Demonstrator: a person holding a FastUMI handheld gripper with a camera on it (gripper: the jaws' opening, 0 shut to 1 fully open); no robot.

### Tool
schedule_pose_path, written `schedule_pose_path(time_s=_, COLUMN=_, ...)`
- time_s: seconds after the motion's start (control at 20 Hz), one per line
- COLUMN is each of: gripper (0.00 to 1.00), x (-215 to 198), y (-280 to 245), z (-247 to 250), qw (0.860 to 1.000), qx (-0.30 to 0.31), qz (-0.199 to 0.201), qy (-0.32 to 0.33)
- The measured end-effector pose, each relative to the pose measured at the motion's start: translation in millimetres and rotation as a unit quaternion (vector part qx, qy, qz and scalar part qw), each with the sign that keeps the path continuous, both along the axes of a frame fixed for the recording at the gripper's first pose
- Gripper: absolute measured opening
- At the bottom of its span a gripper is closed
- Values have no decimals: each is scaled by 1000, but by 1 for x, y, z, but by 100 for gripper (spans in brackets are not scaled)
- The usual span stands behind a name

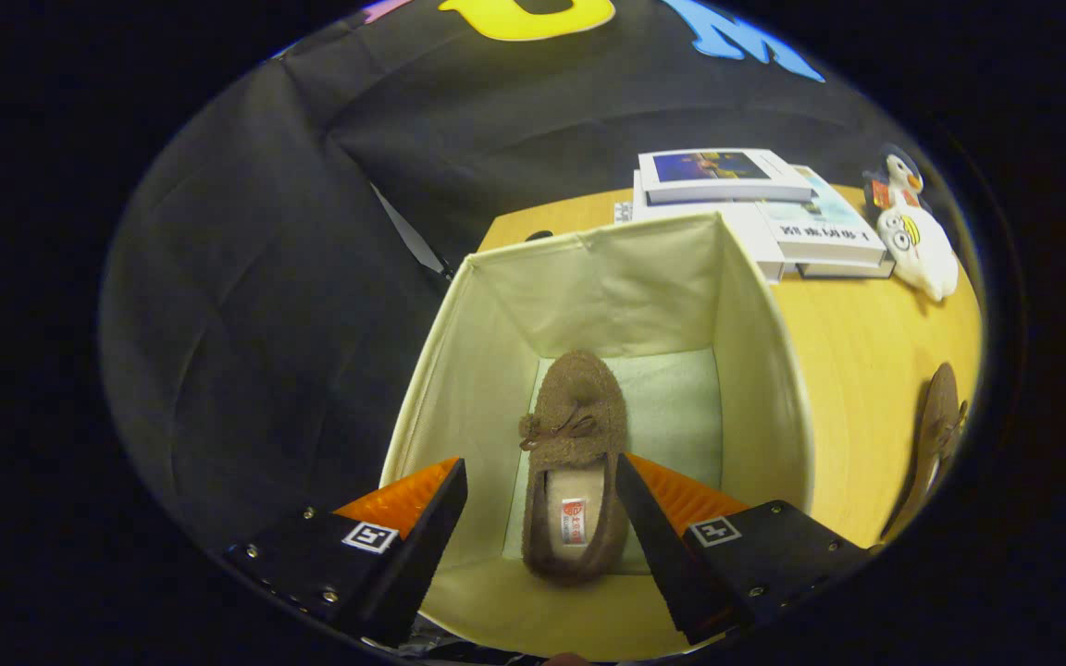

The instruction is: Open the storage box then place both shoes into the box .Put the left shoe in first, then the right shoe, with the right side of both shoes facing outward in a uniform manner.

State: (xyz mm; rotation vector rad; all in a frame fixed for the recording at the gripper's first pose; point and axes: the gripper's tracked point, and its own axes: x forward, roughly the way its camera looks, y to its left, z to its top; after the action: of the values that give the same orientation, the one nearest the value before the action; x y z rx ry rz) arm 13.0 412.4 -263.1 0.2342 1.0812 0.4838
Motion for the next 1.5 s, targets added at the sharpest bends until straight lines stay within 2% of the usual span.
schedule_pose_path(time_s=0.3, gripper=98, x=10, y=-38, z=48, qw=998, qx=7, qz=11, qy=-64)
schedule_pose_path(time_s=0.55, gripper=98, x=24, y=-97, z=65, qw=996, qx=-10, qz=-3, qy=-94)
schedule_pose_path(time_s=1.0, gripper=98, x=32, y=-214, z=58, qw=992, qx=-51, qz=-50, qy=-101)
schedule_pose_path(time_s=1.5, gripper=98, x=15, y=-325, z=23, qw=986, qx=-95, qz=-113, qy=-79)
